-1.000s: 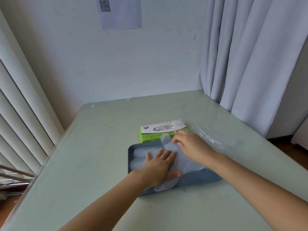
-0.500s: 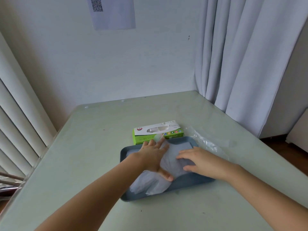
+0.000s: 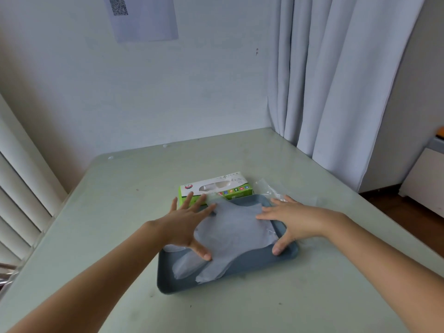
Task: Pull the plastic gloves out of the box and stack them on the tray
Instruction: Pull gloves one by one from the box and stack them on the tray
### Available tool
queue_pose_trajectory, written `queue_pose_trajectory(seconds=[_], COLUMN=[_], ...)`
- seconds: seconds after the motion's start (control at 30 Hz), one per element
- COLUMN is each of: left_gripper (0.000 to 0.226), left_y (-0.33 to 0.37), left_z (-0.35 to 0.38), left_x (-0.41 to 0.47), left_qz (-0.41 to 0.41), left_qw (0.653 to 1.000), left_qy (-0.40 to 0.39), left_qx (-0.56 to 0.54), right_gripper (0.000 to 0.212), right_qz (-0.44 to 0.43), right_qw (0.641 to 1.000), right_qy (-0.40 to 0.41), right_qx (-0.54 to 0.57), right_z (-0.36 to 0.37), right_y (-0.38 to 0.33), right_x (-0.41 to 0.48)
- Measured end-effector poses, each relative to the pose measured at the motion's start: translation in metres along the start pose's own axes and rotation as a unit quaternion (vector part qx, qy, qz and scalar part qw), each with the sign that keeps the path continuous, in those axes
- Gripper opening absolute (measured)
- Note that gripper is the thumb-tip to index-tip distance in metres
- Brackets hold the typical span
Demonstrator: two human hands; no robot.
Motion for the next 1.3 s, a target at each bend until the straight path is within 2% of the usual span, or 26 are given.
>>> queue_pose_trajectory(seconds=[0.07, 0.13, 0.23, 0.3, 0.33, 0.4, 0.43, 0.5, 0.53, 0.6, 0.7, 0.8, 0.83, 0.93, 1.03, 1.1, 1.17, 1.23, 1.3], left_gripper=[0.129, 0.13, 0.13, 0.125, 0.114, 0.075, 0.057, 0.031, 0.022, 0.011, 0.012, 0.016, 0.017, 0.024, 0.046, 0.057, 0.061, 0.055, 0.045], left_y=[-0.004, -0.008, -0.01, -0.01, -0.009, -0.004, 0.0, 0.015, 0.024, 0.046, 0.075, 0.093, 0.098, 0.109, 0.119, 0.127, 0.133, 0.135, 0.135], left_z=[0.001, 0.002, -0.007, -0.019, -0.026, -0.04, -0.047, -0.058, -0.06, -0.059, -0.05, -0.048, -0.049, -0.051, -0.051, -0.052, -0.057, -0.06, -0.065], left_x=[-0.001, -0.001, -0.003, -0.006, -0.006, -0.004, -0.003, -0.001, 0.0, 0.003, 0.011, 0.028, 0.034, 0.052, 0.063, 0.067, 0.064, 0.063, 0.059], left_qz=[0.001, 0.001, 0.016, 0.004, -0.014, -0.064, -0.078, -0.082, -0.074, -0.042, -0.001, 0.002, -0.008, -0.046, -0.081, -0.103, -0.118, -0.115, -0.099], left_qw=[1.0, 1.0, 0.997, 0.99, 0.984, 0.966, 0.955, 0.935, 0.931, 0.933, 0.937, 0.923, 0.912, 0.854, 0.815, 0.747, 0.684, 0.656, 0.645], left_qy=[0.002, 0.006, 0.034, 0.073, 0.101, 0.184, 0.23, 0.289, 0.293, 0.263, 0.226, 0.217, 0.202, 0.12, 0.064, 0.02, -0.014, -0.021, -0.03], left_qx=[-0.012, -0.031, -0.07, -0.121, -0.147, -0.169, -0.169, -0.189, -0.206, -0.242, -0.266, -0.317, -0.357, -0.504, -0.57, -0.656, -0.72, -0.745, -0.757], right_gripper=[0.077, 0.053, 0.021, 0.023, 0.032, 0.038, 0.036, 0.052, 0.053, 0.041, 0.031, 0.016, 0.016, 0.02, 0.021, 0.02, 0.022, 0.027, 0.029], right_qz=[-0.01, -0.008, 0.059, 0.149, 0.201, 0.281, 0.3, 0.317, 0.323, 0.323, 0.3, 0.271, 0.256, 0.166, 0.074, 0.02, -0.018, -0.037, -0.048], right_qw=[0.999, 0.988, 0.934, 0.91, 0.906, 0.907, 0.911, 0.916, 0.913, 0.909, 0.906, 0.893, 0.874, 0.788, 0.761, 0.766, 0.788, 0.815, 0.833], right_qy=[0.007, 0.05, 0.185, 0.243, 0.24, 0.189, 0.161, 0.132, 0.135, 0.141, 0.144, 0.188, 0.201, 0.229, 0.245, 0.236, 0.218, 0.212, 0.209], right_qx=[0.044, 0.144, 0.3, 0.302, 0.285, 0.249, 0.231, 0.207, 0.208, 0.224, 0.262, 0.306, 0.359, 0.547, 0.596, 0.598, 0.575, 0.538, 0.51], right_z=[-0.003, -0.012, -0.028, -0.029, -0.027, -0.021, -0.018, -0.015, -0.013, -0.01, -0.009, -0.008, -0.008, -0.013, -0.033, -0.05, -0.066, -0.078, -0.088], right_y=[0.008, 0.017, 0.047, 0.079, 0.09, 0.104, 0.103, 0.096, 0.093, 0.093, 0.093, 0.095, 0.097, 0.092, 0.08, 0.071, 0.061, 0.053, 0.043], right_x=[-0.008, -0.018, -0.028, -0.026, -0.023, -0.016, -0.012, -0.003, 0.001, 0.007, 0.012, 0.014, 0.012, 0.0, -0.02, -0.033, -0.048, -0.058, -0.064])
Point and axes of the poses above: each hand's wrist, its own x-axis towards the middle knuckle, its own z-axis out of the palm, y = z × x, the point moved 1 cm from there along x, towards the middle knuckle, and after that the axes turned 4 degrees about y, right-handed, at the moved point
